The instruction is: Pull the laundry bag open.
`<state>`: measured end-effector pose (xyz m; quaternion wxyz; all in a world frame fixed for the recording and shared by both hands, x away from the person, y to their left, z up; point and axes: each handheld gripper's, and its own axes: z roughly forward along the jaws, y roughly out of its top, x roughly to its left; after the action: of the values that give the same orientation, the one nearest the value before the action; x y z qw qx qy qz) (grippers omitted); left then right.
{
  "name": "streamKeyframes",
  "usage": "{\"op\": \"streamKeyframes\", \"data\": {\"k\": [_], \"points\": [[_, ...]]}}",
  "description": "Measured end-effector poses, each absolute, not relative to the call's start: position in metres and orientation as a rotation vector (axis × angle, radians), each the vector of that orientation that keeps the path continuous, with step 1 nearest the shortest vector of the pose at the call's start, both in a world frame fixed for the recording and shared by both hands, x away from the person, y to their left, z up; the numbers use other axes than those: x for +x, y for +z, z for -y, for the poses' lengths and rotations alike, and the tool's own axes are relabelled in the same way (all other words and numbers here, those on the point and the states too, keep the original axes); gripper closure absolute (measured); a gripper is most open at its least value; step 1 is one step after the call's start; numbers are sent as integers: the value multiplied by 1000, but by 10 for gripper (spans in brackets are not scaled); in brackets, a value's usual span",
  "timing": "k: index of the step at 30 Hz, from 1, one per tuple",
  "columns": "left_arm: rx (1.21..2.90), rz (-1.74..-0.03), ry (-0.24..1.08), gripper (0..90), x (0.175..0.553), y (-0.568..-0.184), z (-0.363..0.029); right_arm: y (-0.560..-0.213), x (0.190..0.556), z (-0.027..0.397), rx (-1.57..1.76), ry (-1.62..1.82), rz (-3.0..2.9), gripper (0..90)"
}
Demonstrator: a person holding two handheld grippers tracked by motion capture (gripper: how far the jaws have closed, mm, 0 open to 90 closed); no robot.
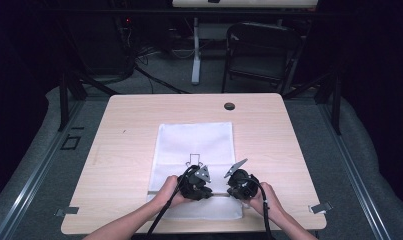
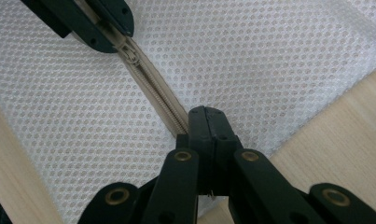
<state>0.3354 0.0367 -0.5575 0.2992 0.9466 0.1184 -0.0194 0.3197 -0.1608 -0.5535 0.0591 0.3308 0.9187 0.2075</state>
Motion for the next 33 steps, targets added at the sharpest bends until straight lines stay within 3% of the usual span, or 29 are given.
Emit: {"op": "streamKeyframes", "data": {"k": [33], "points": [[2494, -349, -49, 818, 329, -553, -64, -554, 321, 164, 1006, 647, -2790, 900]]}}
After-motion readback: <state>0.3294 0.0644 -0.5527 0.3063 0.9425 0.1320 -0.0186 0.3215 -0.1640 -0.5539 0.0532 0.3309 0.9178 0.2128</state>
